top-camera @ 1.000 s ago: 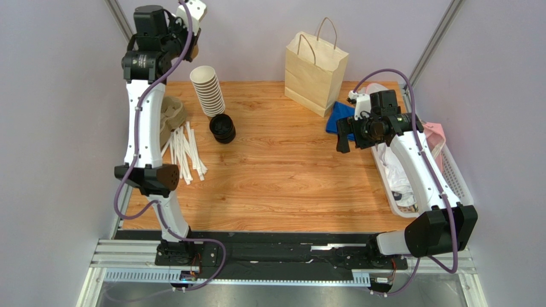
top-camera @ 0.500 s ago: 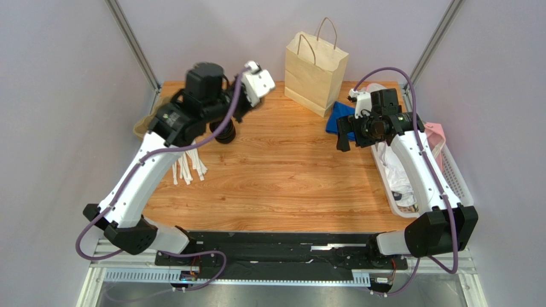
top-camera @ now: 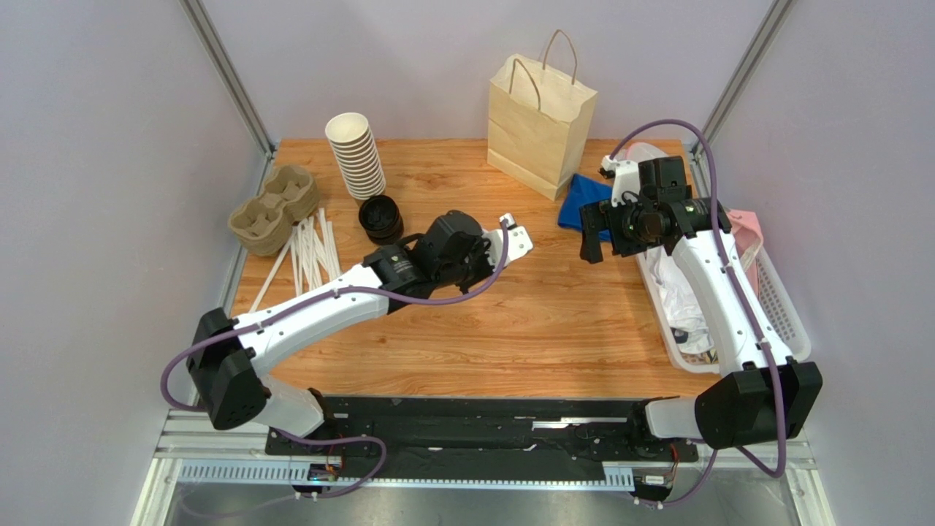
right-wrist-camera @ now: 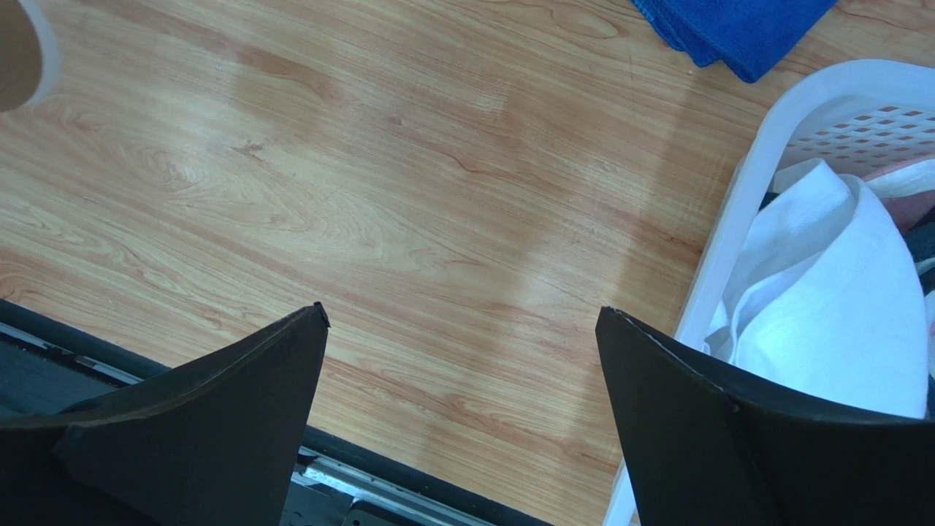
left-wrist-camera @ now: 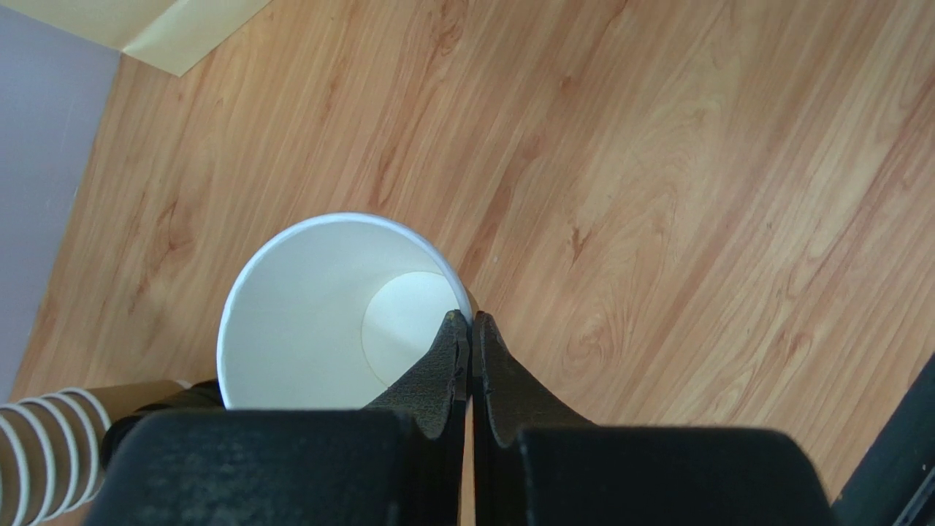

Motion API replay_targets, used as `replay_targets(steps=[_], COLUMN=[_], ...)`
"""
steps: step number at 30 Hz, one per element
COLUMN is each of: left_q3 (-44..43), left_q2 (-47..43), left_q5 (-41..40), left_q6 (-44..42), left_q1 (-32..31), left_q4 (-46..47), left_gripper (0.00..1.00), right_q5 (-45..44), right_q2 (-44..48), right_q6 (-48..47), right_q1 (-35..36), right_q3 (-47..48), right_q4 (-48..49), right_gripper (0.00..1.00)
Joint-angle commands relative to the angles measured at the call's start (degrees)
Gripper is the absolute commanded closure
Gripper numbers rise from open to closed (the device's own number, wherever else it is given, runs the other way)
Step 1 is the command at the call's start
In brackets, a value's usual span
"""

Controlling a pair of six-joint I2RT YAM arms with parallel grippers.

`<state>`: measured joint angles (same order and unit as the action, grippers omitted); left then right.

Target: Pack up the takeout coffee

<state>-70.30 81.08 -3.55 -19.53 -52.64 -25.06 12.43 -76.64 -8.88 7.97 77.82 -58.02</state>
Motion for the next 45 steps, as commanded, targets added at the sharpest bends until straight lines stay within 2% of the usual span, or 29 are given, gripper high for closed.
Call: replay_targets(steps=[1, 5, 11, 19, 28, 32, 33, 35, 40, 43, 44, 45], left_q3=[1.0, 3.9, 4.3, 5.7, 6.2, 5.2, 4.2, 3.2, -0.4, -4.5, -6.8, -8.0], left_q2=[3.6, 5.1, 8.9, 12.4, 13.9, 13.7, 13.7, 13.6, 11.6, 7.5, 6.2, 3.6], left_q5=[-4.5, -4.9, -3.8, -4.1, -4.4, -3.0, -2.5, -1.5, 0.7, 1.6, 2.7, 3.1], left_q6=[6.7, 9.2, 14.9, 17.8, 19.3, 21.0, 21.2, 21.6, 22.4, 21.6, 20.9, 19.6], left_q1=[-1.3, -2.7, -3.1, -3.6, -5.0, -5.0, -5.0, -5.0, -5.0, -5.0, -4.9, -4.8], left_q4=[10.0, 15.6, 17.0, 20.9, 20.5, 17.9, 17.1, 15.0, 8.4, 2.2, 0.6, -0.9], left_gripper=[1.00, 1.00, 1.00, 1.00, 0.98, 0.84, 0.77, 0.73, 0.54, 0.40, 0.29, 0.24], right_q5=[-1.1, -1.2, -1.4, -1.4, -1.2, -1.0, -0.9, -0.7, -0.5, -0.1, 0.1, 0.2], right_q2=[1.8, 2.5, 2.5, 2.1, 1.6, 1.6, 1.5, 1.7, 2.2, 2.6, 2.6, 2.7], right_q6=[-0.9, -0.9, -0.9, -1.0, -1.2, -1.2, -1.2, -1.3, -1.5, -1.4, -1.3, -1.3], right_q1=[-0.7, -1.1, -1.4, -1.5, -1.5, -1.5, -1.5, -1.5, -1.5, -1.5, -1.5, -1.5], right_q3=[-0.2, -1.4, -1.6, -1.4, -0.9, -0.7, -0.7, -0.5, -0.2, 0.3, 0.9, 1.3], right_q4=[1.2, 1.6, 1.7, 1.3, 0.8, 0.5, 0.4, 0.3, -0.1, -0.3, -0.3, -0.3], right_gripper=[0.00, 0.00, 0.00, 0.00, 0.00, 0.00, 0.00, 0.00, 0.00, 0.00, 0.00, 0.00])
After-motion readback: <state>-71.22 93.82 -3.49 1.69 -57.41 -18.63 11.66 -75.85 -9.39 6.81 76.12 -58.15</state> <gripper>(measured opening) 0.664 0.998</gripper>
